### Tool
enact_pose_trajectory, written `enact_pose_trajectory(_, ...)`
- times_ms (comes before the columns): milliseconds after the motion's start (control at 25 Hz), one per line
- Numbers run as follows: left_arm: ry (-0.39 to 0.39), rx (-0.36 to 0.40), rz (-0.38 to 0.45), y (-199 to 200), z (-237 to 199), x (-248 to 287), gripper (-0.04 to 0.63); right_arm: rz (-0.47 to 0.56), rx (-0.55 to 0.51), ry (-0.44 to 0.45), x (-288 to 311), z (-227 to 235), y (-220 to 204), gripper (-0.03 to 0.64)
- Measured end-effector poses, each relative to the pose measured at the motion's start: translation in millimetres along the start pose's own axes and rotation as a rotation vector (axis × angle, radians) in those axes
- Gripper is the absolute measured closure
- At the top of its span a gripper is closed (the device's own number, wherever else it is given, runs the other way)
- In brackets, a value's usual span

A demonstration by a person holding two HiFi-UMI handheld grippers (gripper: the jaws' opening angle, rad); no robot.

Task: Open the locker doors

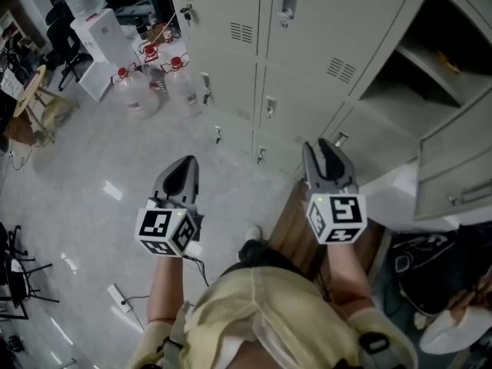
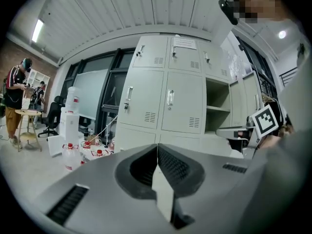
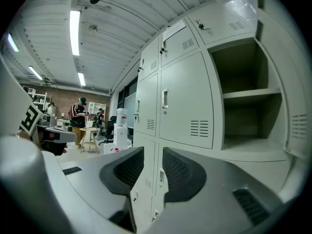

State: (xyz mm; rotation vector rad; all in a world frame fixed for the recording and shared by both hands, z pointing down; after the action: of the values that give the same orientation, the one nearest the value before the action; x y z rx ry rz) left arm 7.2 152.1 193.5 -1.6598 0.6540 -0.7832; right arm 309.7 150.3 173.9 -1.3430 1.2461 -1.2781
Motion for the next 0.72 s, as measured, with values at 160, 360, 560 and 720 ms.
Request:
enact_pose_trajectory(160, -0.004, -0.014, -0.010, -25.5, -38.1, 36.3, 0.592, -0.017, 0.042, 0.032, 46.6, -8.6, -24.7, 0.502)
enact_pose_trajectory(360, -0.003, -0.024, 0.003, -26.6, -64.8, 66.7, 0.592, -0.035, 0.009, 0.078, 76.9, -18.1, -37.6, 0.502)
enact_pose_trajectory(560, -0.010, -0.025, -0.019, -38.8, -76.0, 92.2, 0.592, -0.083, 0.043, 0.089, 99.2, -22.7, -60.1, 0.502)
enact_pose_trajectory(720, 0.003, -0.014, -0.060, -42.3, -86.3, 101.5, 0.592, -0.107, 0.066, 0.090, 114.6, -24.7, -70.2, 0.502)
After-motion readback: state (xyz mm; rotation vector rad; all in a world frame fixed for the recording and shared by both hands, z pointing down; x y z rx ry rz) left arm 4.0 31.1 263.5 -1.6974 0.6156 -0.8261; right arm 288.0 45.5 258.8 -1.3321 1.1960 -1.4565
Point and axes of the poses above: the fingertips, and each gripper's own axes: x forward along the fingers, z to its right, y out of its top, the point moved 6 cm from there along -x, backward along the fingers, and after that the axes turned 12 degrees about -y, right-handed, at the moved point
